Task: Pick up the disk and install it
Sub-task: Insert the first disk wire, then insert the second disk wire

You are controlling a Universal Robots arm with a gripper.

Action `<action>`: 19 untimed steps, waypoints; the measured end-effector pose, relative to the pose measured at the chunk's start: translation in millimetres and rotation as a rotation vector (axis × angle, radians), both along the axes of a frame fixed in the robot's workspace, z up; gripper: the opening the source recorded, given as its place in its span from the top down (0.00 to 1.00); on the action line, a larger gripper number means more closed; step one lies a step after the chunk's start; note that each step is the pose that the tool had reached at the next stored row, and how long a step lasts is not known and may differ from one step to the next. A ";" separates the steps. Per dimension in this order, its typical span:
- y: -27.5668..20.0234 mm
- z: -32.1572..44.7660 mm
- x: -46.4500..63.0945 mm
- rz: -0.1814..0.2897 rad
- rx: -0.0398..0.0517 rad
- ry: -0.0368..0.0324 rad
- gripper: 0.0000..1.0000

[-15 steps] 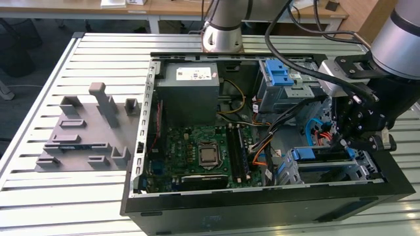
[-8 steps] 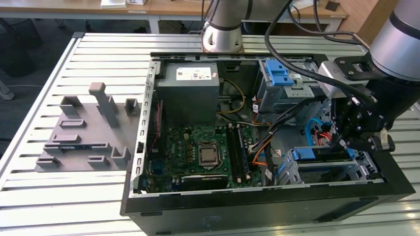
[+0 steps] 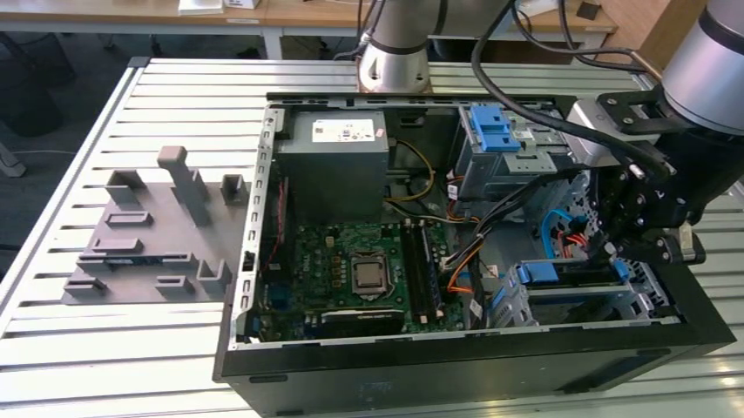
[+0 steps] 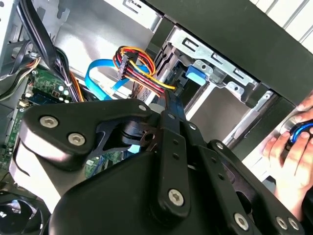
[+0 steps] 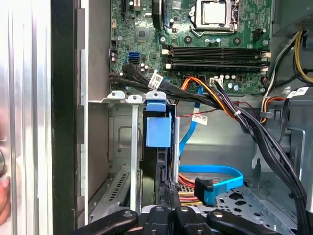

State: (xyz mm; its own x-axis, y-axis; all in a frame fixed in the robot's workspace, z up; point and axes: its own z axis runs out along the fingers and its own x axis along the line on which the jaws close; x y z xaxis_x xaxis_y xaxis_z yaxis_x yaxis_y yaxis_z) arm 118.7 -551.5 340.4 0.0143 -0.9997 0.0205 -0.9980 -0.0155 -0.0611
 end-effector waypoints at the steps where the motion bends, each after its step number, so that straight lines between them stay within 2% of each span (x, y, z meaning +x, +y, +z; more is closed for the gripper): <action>1: 0.0 0.1 0.0 0.000 0.0003 0.0000 0.89; 11: 0.0 0.4 -0.9 0.000 0.0003 0.0000 0.89; 19: 0.0 0.4 -9.4 0.000 0.0004 0.0000 0.89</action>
